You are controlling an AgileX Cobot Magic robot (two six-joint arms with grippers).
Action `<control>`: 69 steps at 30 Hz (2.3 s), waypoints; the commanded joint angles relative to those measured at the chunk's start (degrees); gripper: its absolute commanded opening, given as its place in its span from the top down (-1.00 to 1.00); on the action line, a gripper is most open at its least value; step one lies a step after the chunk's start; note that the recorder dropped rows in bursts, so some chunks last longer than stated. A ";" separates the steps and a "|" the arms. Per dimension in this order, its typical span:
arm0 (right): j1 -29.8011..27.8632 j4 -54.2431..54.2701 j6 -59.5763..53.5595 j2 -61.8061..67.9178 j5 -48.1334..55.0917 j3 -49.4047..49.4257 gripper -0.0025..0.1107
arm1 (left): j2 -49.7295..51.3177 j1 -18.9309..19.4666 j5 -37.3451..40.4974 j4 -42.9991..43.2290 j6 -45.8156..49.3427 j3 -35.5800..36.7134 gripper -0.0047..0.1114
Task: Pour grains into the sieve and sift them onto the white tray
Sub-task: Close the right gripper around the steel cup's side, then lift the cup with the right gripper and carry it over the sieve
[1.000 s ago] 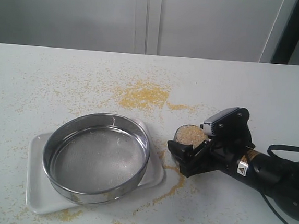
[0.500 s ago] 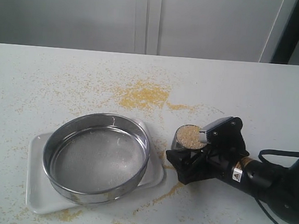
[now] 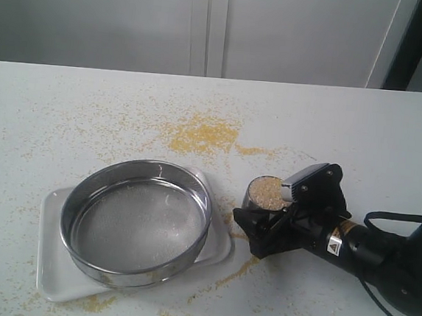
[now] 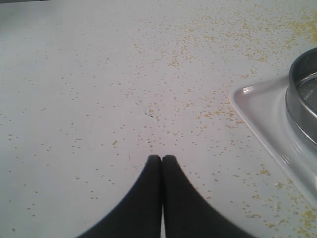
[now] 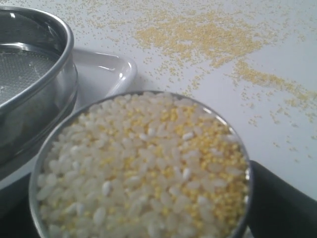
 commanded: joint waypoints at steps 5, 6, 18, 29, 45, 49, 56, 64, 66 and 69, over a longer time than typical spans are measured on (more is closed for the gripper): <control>0.04 0.14 -1.97 0.13 -0.66 -0.19 -0.52 | -0.20 0.11 0.29 -0.43 -0.09 0.23 0.90; 0.04 0.14 -1.97 0.13 -0.66 -0.19 -0.52 | -0.20 0.11 0.29 -0.43 -0.09 0.23 0.90; 0.04 0.14 -1.99 1.12 -0.55 -0.72 -0.52 | -0.20 0.11 0.29 -0.43 -0.09 0.23 0.90; 0.04 0.84 -2.31 2.56 -3.52 -0.86 -0.44 | -0.20 0.11 0.29 -0.43 -0.09 0.23 0.90; 0.04 0.86 -2.71 1.43 -2.13 -0.75 0.96 | -0.20 0.11 0.29 -0.43 -0.09 0.23 0.90; 0.04 0.08 -2.71 -0.90 0.51 -0.75 0.96 | -0.20 0.11 0.29 -0.43 -0.09 0.23 0.90; 0.04 -2.17 -2.46 -6.35 7.86 -0.75 0.96 | -0.20 0.11 0.29 -0.43 -0.09 0.23 0.90; 0.04 -4.78 0.26 -13.54 11.01 -0.75 0.96 | -0.20 0.11 0.29 -0.43 -0.09 0.23 0.90; 0.04 -7.17 1.40 -15.41 12.38 -0.75 0.96 | -0.20 0.11 0.29 -0.43 -0.09 0.23 0.90; 0.04 -11.04 4.23 -17.96 13.54 -0.75 0.96 | -0.20 0.11 0.29 -0.43 -0.09 0.23 0.90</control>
